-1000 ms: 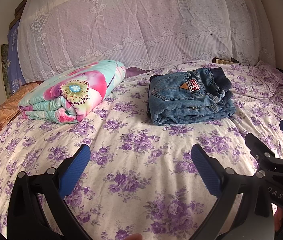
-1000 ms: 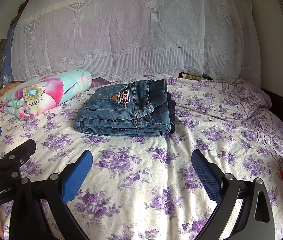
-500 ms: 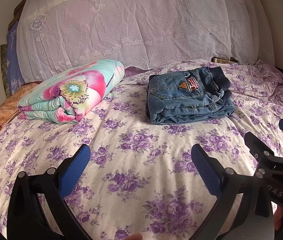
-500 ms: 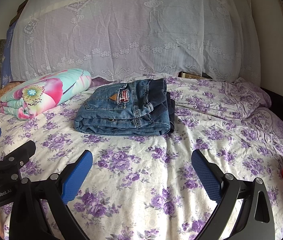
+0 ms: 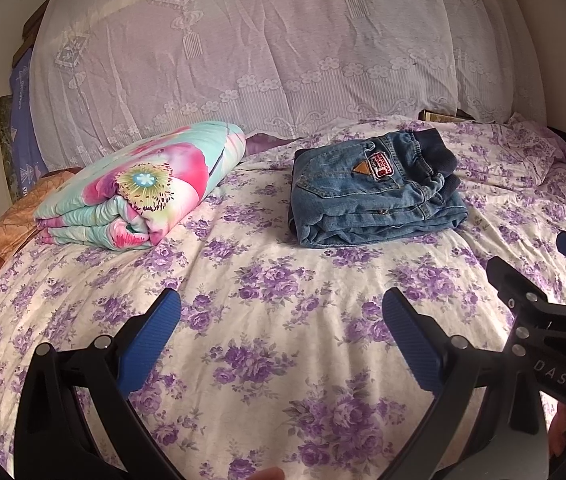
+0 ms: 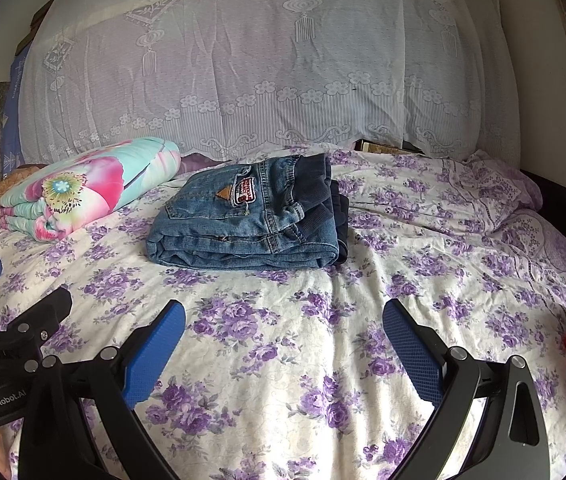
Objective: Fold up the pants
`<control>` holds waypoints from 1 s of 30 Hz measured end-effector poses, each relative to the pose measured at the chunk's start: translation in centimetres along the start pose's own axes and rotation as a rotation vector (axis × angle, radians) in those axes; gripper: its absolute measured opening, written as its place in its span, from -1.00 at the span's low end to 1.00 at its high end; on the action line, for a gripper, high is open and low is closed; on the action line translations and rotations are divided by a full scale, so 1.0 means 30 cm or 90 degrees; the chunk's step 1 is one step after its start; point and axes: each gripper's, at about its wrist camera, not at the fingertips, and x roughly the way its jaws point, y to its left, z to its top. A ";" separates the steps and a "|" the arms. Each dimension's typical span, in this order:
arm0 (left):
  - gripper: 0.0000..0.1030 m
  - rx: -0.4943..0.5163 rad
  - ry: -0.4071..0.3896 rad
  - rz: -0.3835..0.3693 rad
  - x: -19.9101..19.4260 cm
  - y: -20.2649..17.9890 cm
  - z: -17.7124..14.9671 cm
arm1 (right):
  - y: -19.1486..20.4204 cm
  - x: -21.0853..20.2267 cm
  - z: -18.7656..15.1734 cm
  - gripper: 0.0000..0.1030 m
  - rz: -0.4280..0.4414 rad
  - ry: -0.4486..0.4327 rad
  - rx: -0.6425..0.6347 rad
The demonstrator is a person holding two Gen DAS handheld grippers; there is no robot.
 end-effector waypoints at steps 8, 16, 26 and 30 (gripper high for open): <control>0.91 0.000 0.000 0.000 -0.001 -0.001 0.000 | 0.000 0.001 0.001 0.93 0.000 0.001 0.000; 0.91 0.000 0.000 0.000 -0.001 0.000 -0.001 | 0.000 -0.003 -0.002 0.93 0.001 0.001 0.000; 0.91 0.000 0.001 0.000 0.000 -0.001 0.000 | 0.000 0.001 0.000 0.93 0.001 0.002 0.000; 0.91 0.001 0.001 0.000 -0.002 -0.002 -0.001 | -0.001 0.003 0.001 0.93 0.001 0.002 0.000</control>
